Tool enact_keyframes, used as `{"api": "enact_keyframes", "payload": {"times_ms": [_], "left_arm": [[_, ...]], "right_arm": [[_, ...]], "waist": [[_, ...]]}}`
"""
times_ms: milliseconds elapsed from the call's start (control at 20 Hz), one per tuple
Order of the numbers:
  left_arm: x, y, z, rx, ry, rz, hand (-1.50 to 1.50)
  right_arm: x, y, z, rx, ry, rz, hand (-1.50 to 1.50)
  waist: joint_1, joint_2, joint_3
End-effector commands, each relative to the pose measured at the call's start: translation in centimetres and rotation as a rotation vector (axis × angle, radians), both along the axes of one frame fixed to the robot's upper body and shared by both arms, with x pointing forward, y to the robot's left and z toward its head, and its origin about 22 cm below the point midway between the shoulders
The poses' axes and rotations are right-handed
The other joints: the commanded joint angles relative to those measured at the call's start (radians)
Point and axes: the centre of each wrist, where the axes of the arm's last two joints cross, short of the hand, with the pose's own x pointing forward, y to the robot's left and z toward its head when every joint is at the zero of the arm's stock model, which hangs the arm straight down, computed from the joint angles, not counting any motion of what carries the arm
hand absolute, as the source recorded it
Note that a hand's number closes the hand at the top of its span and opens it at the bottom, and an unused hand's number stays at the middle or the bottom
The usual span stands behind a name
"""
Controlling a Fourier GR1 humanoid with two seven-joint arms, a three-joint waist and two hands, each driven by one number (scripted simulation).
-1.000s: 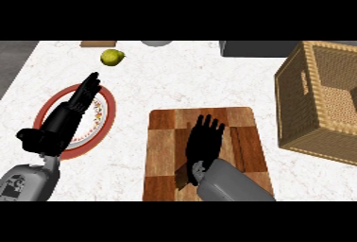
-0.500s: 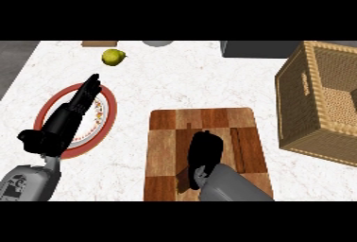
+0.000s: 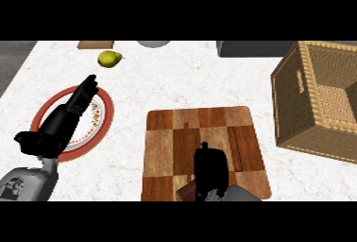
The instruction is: Pick the sweet potato from the cutting board and place it in the basket
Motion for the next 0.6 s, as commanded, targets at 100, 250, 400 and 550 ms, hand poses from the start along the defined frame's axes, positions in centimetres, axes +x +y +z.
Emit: {"api": "enact_keyframes", "payload": {"times_ms": [100, 250, 400, 550], "left_arm": [[-0.3, 1.5, 0.2, 0.008, -0.003, 0.04, 0.0], [0.2, -0.6, -0.5, -0.017, -0.016, 0.03, 0.0], [-0.6, 1.2, 0.2, -0.006, -0.01, 0.029, 0.0], [-0.6, 1.0, 0.6, -0.005, -0.008, 0.019, 0.0]], "right_arm": [[-6.9, -7.3, -0.1, 0.166, -0.084, 0.239, 1.5], [-7.8, -10.7, 0.4, 0.205, -0.205, 0.229, 1.5], [-9.4, -12.4, 1.5, 0.307, -0.242, 0.193, 1.5], [-9.3, -12.0, 4.3, 0.503, -0.265, 0.146, 1.5]], "waist": [[-0.029, 0.01, 0.005], [-0.02, 0.017, 0.004], [-0.007, 0.017, 0.004], [-0.002, 0.018, 0.004]]}}
